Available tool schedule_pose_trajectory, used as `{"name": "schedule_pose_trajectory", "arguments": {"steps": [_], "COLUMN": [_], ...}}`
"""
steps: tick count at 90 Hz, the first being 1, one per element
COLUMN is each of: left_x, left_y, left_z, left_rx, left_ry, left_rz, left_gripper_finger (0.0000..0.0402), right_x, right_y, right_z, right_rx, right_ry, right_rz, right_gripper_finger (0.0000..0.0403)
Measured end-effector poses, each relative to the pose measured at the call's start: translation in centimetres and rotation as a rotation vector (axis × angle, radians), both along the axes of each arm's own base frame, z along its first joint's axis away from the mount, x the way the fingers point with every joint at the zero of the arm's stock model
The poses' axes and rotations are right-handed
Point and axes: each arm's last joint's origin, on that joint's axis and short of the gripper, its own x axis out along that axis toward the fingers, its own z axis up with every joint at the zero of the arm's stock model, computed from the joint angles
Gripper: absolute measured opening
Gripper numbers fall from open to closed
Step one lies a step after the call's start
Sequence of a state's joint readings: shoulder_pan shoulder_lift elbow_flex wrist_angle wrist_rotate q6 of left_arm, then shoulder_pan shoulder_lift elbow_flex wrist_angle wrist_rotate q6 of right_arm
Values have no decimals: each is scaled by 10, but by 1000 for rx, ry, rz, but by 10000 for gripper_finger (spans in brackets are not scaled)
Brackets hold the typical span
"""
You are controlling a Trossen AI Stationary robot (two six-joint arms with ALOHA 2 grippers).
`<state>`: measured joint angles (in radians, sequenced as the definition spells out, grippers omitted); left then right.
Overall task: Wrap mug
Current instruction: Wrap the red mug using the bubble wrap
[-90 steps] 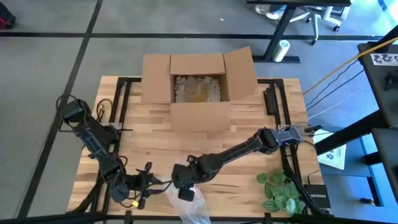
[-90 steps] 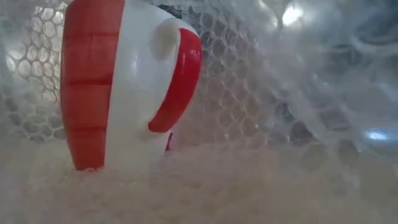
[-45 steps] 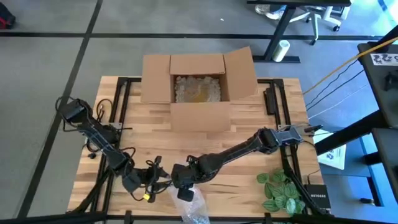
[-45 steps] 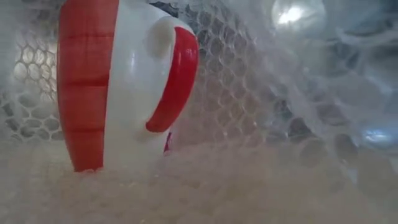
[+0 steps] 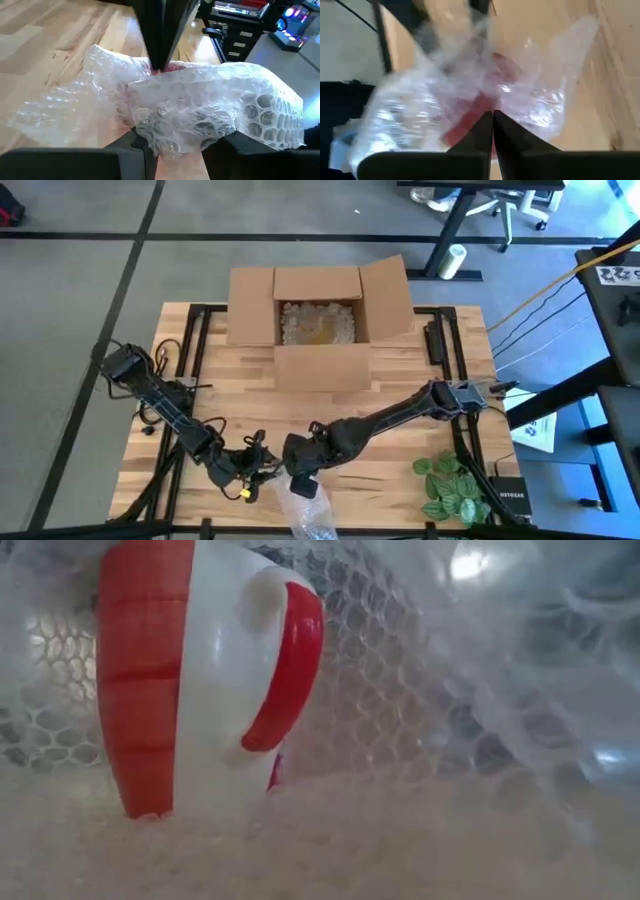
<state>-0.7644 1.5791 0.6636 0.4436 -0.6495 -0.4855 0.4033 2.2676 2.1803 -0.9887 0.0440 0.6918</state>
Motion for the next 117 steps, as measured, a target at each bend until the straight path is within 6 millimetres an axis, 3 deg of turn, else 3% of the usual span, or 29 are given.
{"name": "schedule_pose_trajectory", "arguments": {"steps": [23,35,69,99,105,117], "left_x": [6,7,8,-29,-38,-53], "left_y": [7,8,7,-9,-13,-18], "left_z": [0,0,5,32,33,25], "left_rx": [9,9,21,-23,-37,-68], "left_ry": [0,-2,-40,-58,-42,24], "left_rz": [8,10,-7,-71,-68,-49], "left_gripper_finger": [105,105,105,105,105,105], "right_x": [8,8,6,16,21,30], "right_y": [15,16,7,-7,-10,-12], "right_z": [18,16,-39,-52,-65,-71], "right_rx": [33,38,48,87,111,161], "right_ry": [-213,-202,-73,-53,-25,-3], "right_rz": [65,77,1,-33,-27,-5], "right_gripper_finger": [0,0,0,0,0,0]}}
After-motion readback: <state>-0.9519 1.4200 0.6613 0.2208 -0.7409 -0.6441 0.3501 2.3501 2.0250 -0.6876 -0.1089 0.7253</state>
